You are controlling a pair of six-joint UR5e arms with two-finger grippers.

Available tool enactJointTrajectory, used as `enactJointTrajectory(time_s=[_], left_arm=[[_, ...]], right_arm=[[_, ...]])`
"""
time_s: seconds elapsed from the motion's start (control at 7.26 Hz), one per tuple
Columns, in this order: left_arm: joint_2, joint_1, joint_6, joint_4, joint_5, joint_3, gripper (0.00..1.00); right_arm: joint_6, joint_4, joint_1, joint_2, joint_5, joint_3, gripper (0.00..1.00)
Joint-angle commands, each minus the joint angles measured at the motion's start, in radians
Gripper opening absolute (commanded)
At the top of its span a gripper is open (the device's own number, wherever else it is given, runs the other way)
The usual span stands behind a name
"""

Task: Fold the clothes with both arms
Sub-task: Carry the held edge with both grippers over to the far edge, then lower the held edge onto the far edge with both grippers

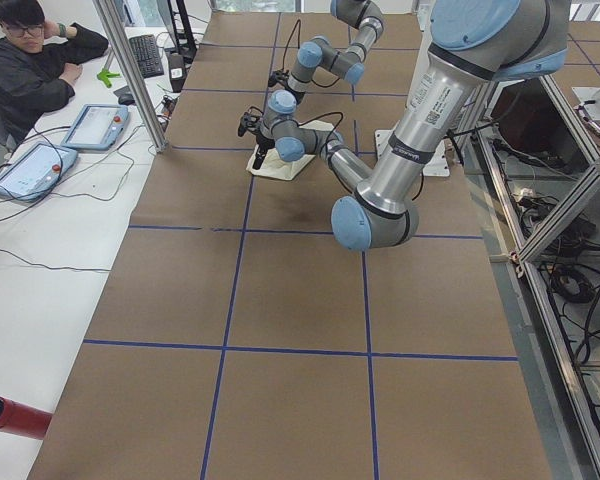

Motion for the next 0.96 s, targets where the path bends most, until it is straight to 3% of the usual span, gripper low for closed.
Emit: enactJointTrajectory(time_s=[0.0,0.14,0.41,0.55,0.69,0.83], left_arm=[[0.002,-0.001,-0.002,-0.002,0.0,-0.001,1.0],[0.002,-0.001,-0.005,-0.002,0.0,-0.001,1.0],[0.002,-0.001,-0.008,-0.002,0.0,0.001,1.0],[0.002,-0.001,-0.01,-0.002,0.0,0.001,1.0],[0.002,-0.001,-0.01,-0.002,0.0,0.001,1.0],[0.002,-0.001,-0.01,-0.002,0.0,0.001,1.0]], right_arm=[[-0.005,0.002,-0.044,-0.017,-0.051,-0.002,0.79],[-0.014,-0.001,-0.049,-0.023,-0.049,-0.002,0.64],[-0.093,-0.005,-0.049,-0.04,-0.052,-0.006,0.46],[-0.1,-0.005,-0.049,-0.048,-0.06,-0.006,0.28],[-0.101,-0.005,-0.048,-0.048,-0.066,-0.006,0.0],[-0.157,-0.007,-0.026,-0.048,-0.075,-0.008,0.0]])
